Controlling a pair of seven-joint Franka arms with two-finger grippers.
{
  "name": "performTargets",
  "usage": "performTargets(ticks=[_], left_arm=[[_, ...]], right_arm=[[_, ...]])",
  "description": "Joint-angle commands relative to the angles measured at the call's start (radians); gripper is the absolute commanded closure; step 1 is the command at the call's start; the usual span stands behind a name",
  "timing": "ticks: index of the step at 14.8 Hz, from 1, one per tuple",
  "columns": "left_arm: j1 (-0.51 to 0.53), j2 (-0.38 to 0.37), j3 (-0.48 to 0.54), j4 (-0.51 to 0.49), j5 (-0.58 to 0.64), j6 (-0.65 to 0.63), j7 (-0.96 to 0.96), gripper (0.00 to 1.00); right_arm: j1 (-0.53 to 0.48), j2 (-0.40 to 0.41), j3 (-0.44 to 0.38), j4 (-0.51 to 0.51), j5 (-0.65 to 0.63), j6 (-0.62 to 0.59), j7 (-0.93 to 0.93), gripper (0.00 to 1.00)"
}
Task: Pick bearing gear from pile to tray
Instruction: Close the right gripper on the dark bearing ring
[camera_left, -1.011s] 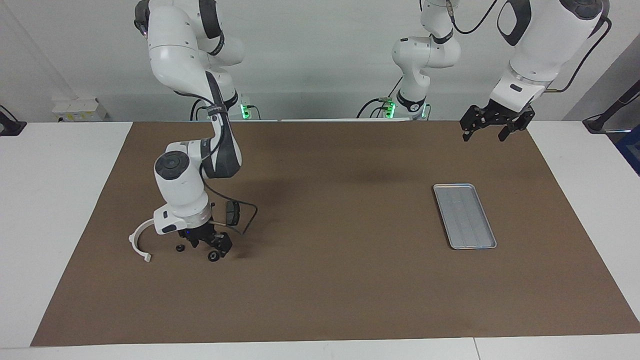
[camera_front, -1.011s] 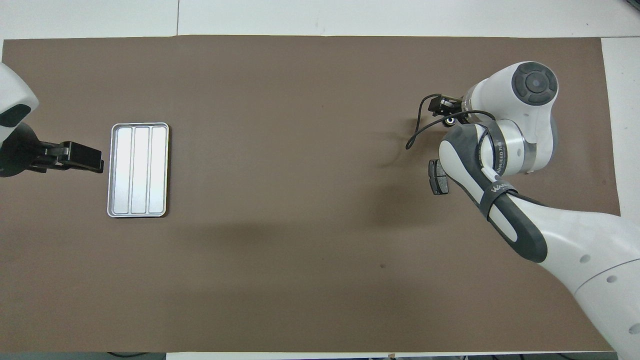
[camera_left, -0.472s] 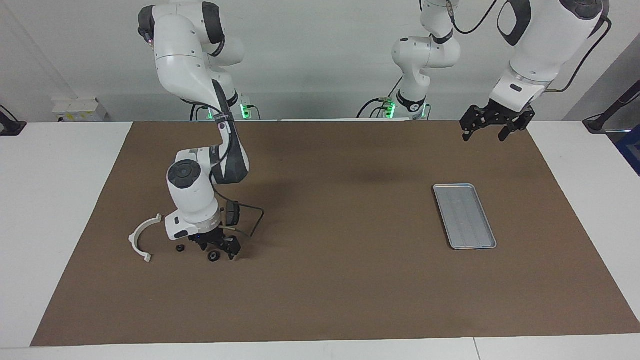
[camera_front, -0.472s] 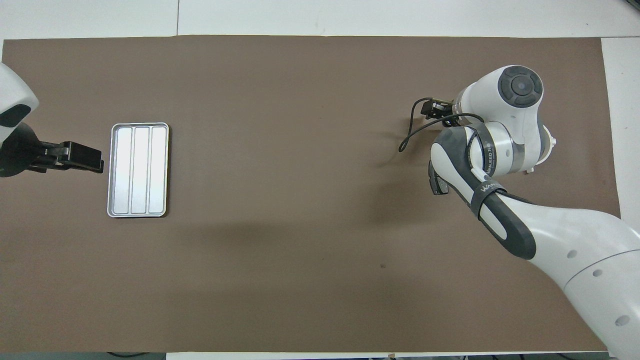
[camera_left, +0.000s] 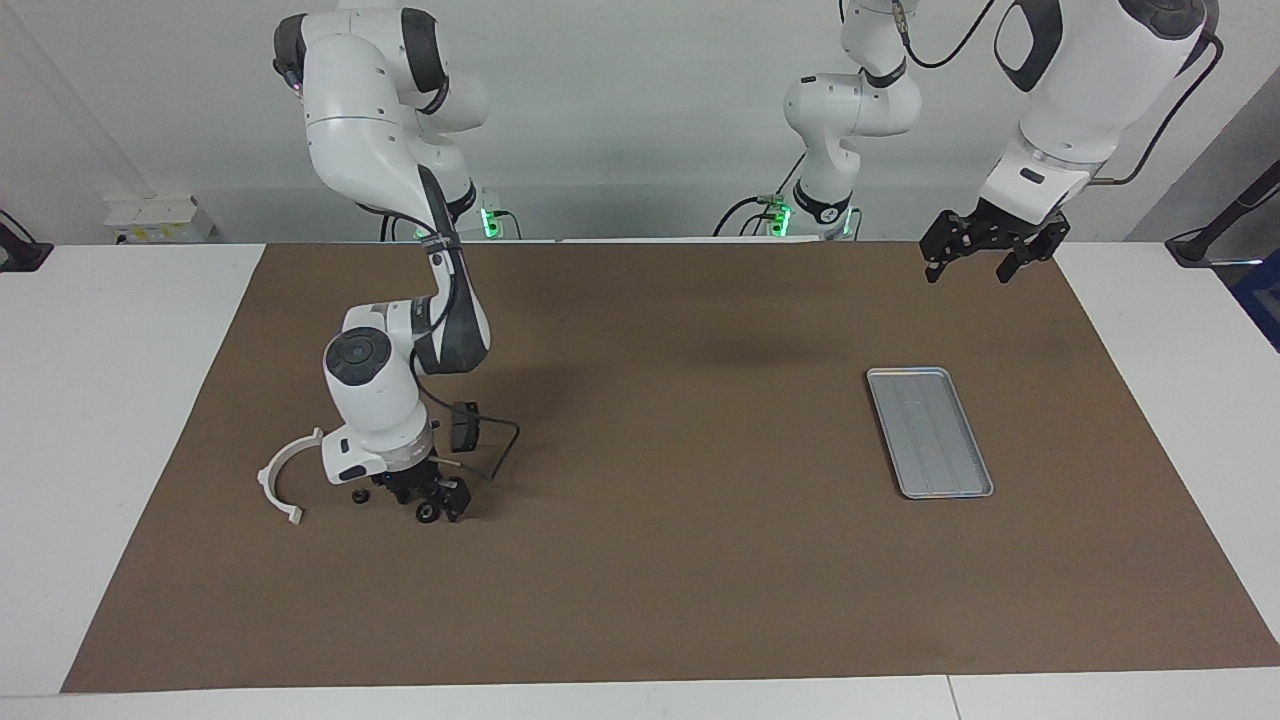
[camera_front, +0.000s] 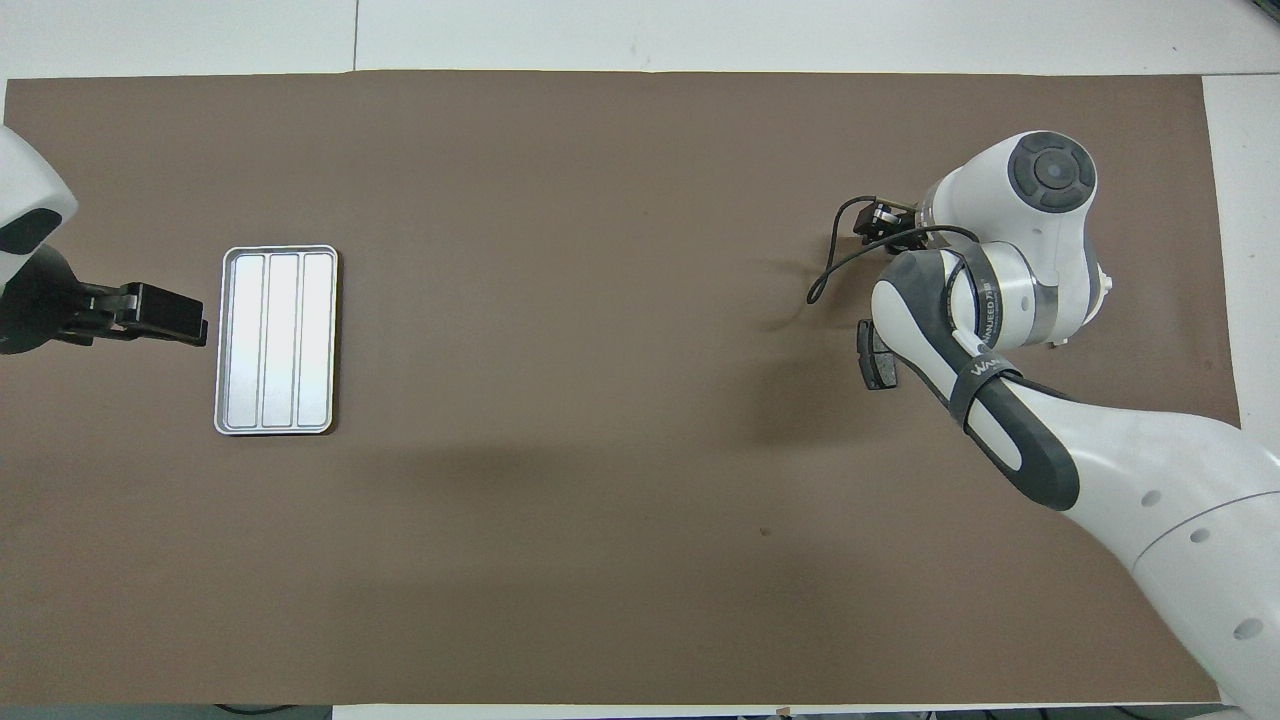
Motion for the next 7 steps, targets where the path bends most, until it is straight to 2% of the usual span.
performTargets(ticks=[1, 7], left_arm=[[-0.003, -0.013, 0.006, -0.006, -0.010, -0.007, 0.004, 0.00], [-0.003, -0.013, 0.006, -0.006, -0.010, -0.007, 0.004, 0.00]], right_arm=[[-0.011, 0.009, 0.008, 0.019, 0.032, -0.031, 0.013, 0.07], [-0.016, 0.022, 0.008, 0.060, 0.030, -0.031, 0.013, 0.10]])
